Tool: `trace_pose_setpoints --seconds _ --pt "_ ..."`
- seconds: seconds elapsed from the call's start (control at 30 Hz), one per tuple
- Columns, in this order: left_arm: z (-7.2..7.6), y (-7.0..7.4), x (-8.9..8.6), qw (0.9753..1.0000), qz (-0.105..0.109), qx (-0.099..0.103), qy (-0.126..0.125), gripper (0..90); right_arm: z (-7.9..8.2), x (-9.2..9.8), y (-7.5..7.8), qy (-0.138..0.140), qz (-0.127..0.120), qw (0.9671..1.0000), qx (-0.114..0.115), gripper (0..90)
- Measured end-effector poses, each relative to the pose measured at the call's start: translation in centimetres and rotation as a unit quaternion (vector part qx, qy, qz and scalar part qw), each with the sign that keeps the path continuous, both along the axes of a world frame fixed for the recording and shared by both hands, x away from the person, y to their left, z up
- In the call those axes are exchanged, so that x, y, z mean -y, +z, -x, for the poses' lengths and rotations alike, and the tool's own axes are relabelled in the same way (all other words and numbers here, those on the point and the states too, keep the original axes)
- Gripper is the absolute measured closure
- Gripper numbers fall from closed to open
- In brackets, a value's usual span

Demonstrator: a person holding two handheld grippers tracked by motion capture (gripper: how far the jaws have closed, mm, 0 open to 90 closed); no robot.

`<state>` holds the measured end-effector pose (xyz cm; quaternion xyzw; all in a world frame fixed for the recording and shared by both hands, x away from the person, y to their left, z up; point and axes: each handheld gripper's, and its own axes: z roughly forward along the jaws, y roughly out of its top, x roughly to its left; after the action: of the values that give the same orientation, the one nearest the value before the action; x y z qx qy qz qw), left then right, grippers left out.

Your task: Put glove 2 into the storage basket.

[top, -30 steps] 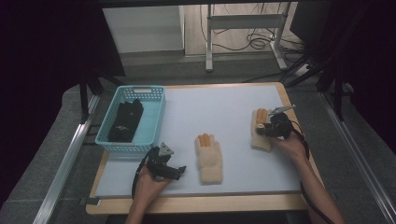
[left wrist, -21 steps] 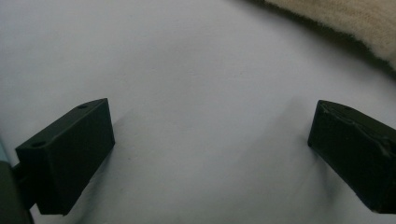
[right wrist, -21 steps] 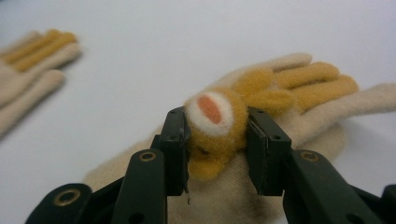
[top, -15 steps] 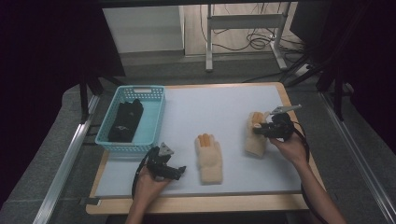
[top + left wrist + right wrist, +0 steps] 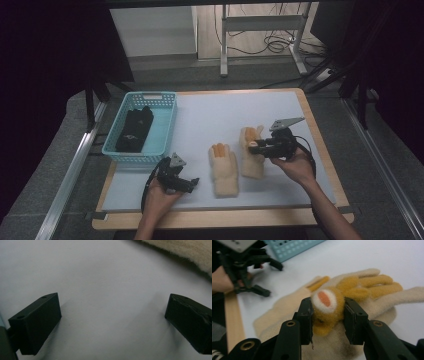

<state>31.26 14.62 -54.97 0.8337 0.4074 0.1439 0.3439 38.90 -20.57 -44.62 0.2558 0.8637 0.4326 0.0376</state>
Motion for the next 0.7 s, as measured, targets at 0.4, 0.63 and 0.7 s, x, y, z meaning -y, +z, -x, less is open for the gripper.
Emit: trace_pose_setpoints --seconds 0.4,0.63,0.7 --pt "0.0 0.0 0.0 1.0000 0.000 0.000 -0.001 0.7 2.0 -7.0 -1.2 0.072 0.023 0.9971 -0.007 60.9" --pt "0.0 0.0 0.0 1.0000 0.000 0.000 0.000 0.7 2.1 -8.6 -3.0 0.068 0.061 0.9958 -0.009 60.7" --pt "0.0 0.0 0.0 1.0000 0.000 0.000 0.000 0.7 2.1 -8.6 -3.3 0.065 0.068 0.9956 -0.001 60.6"
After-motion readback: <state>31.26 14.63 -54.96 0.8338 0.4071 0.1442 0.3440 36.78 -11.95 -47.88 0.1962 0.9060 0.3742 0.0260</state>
